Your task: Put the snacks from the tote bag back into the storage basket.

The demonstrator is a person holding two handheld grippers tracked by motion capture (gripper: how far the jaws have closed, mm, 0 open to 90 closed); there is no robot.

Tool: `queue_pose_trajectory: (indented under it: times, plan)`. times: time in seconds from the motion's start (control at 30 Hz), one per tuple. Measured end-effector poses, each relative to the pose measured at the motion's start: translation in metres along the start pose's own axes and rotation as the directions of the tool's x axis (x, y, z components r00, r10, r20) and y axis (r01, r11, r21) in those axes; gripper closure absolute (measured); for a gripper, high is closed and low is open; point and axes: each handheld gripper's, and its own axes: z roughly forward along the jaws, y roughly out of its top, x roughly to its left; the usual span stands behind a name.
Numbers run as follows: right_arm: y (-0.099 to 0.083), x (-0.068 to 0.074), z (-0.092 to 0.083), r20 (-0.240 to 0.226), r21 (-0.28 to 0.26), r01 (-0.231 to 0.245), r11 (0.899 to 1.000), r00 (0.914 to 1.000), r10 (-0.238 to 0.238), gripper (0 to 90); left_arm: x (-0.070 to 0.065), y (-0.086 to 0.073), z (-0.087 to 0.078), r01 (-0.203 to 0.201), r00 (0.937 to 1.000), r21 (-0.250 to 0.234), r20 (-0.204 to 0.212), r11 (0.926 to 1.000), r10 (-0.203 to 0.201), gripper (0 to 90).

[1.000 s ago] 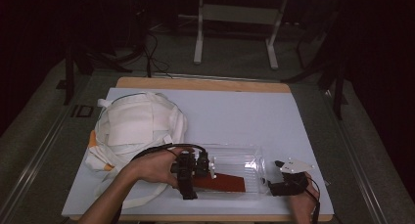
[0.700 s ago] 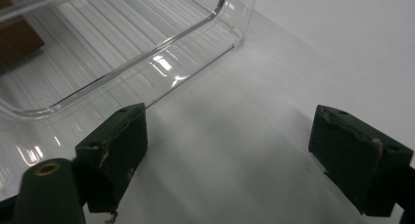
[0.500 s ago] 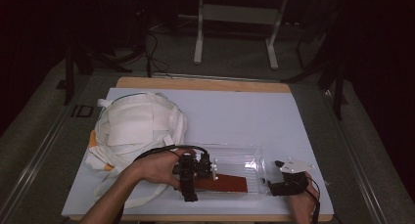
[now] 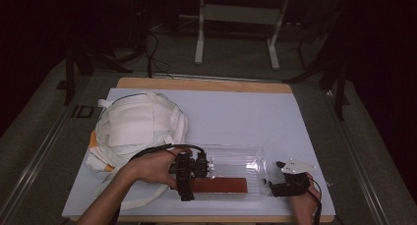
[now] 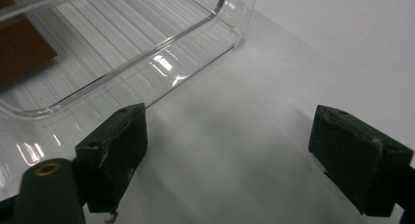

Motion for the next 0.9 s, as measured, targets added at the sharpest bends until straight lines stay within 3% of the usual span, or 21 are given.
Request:
queue_pose_trajectory:
  times: [0.63,0.8,0.9]
  plan:
    - [0.0,0.0,0.0,0.0,-0.002,-0.003,1.0,1.0,0.003,14.3,0.0,-0.011,-0.012,0.004,0.9992,-0.059,-0.039,0.9982,-0.006,19.8]
    - [0.0,0.0,0.0,0.0,-0.002,-0.002,1.0,1.0,0.002,14.3,0.001,-0.019,-0.017,0.023,0.9974,-0.127,-0.065,0.9917,-0.032,19.8]
    - [0.0,0.0,0.0,0.0,-0.002,-0.002,1.0,1.0,0.002,14.3,0.001,-0.025,-0.019,0.039,0.9962,-0.203,-0.069,0.9783,-0.054,19.8]
